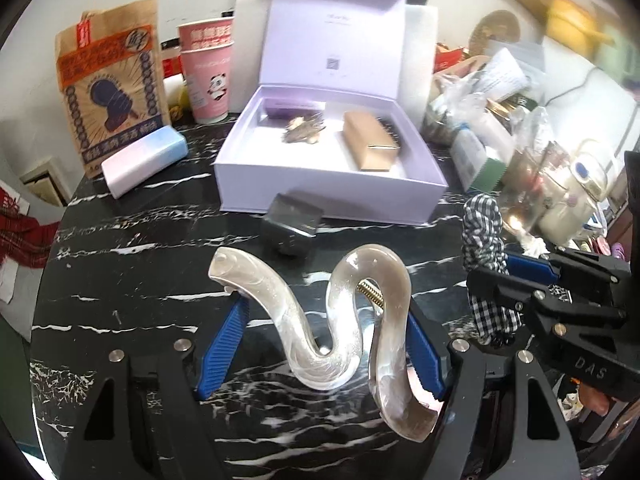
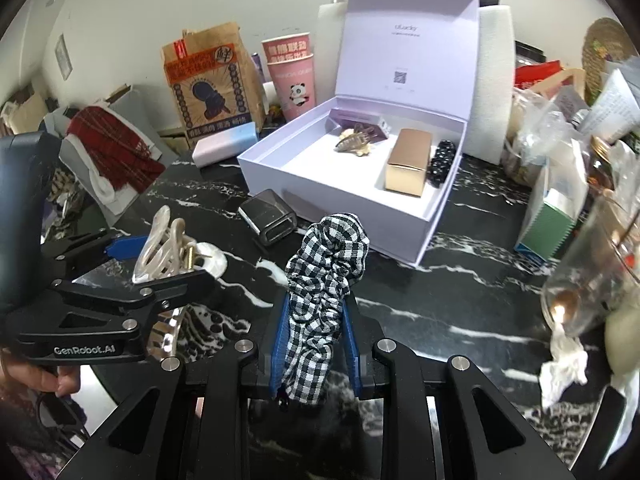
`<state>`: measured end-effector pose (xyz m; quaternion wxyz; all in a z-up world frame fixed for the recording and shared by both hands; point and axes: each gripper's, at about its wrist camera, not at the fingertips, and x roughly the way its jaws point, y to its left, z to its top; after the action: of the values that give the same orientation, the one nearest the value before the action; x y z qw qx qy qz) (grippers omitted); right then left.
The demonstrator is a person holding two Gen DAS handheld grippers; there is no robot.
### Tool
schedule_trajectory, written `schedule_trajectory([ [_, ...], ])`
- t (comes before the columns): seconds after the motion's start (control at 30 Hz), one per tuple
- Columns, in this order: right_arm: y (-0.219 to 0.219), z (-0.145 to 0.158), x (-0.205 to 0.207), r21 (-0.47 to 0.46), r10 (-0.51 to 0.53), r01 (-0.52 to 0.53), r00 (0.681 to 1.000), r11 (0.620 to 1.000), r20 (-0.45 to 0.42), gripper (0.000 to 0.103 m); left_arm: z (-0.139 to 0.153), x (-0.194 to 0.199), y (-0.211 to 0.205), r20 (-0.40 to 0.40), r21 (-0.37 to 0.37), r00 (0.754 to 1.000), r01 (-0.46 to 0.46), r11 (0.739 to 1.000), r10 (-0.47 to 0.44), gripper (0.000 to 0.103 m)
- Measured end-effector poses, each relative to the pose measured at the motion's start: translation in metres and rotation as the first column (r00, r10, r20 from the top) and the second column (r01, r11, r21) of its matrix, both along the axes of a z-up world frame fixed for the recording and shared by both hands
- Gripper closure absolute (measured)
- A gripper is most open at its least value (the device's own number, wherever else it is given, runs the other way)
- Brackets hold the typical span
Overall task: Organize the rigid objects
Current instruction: 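Carry the wavy clip with the left gripper while the right carries the gingham scrunchie over the gift box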
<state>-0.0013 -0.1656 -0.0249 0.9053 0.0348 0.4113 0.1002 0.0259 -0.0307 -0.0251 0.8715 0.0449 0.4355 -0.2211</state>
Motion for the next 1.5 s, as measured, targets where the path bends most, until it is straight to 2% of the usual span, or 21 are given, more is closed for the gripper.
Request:
schedule_trajectory([
  [0.43, -0.029, 0.006, -0.04, 0.022, -0.093, 0.092, 0.996, 0.995, 0.015, 0.079, 0.008, -0.013, -0.041, -0.014, -0.002, 0.992, 0.126, 0.992, -0.126, 0.028],
  [0.63, -0.035, 0.006, -0.034, 0.04, -0.116, 0.116, 0.993, 0.992, 0.003, 0.079, 0.012, -0.003, -0.054, -0.025, 0.01, 0.985, 0.169, 0.986, -0.169, 0.028],
  [0.9, -0.039, 0.009, -0.017, 0.025, -0.118, 0.118, 0.993, 0.993, -0.002, 0.079, 0.021, 0.01, -0.068, 0.002, 0.013, 0.971, 0.237, 0.971, -0.237, 0.028],
  [1.5, -0.05, 0.032, 0.023, 0.017, -0.1, 0.099, 0.994, 0.995, 0.044, 0.079, 0.052, 0.056, -0.079, 0.048, 0.031, 0.975, 0.216, 0.976, -0.218, 0.028],
])
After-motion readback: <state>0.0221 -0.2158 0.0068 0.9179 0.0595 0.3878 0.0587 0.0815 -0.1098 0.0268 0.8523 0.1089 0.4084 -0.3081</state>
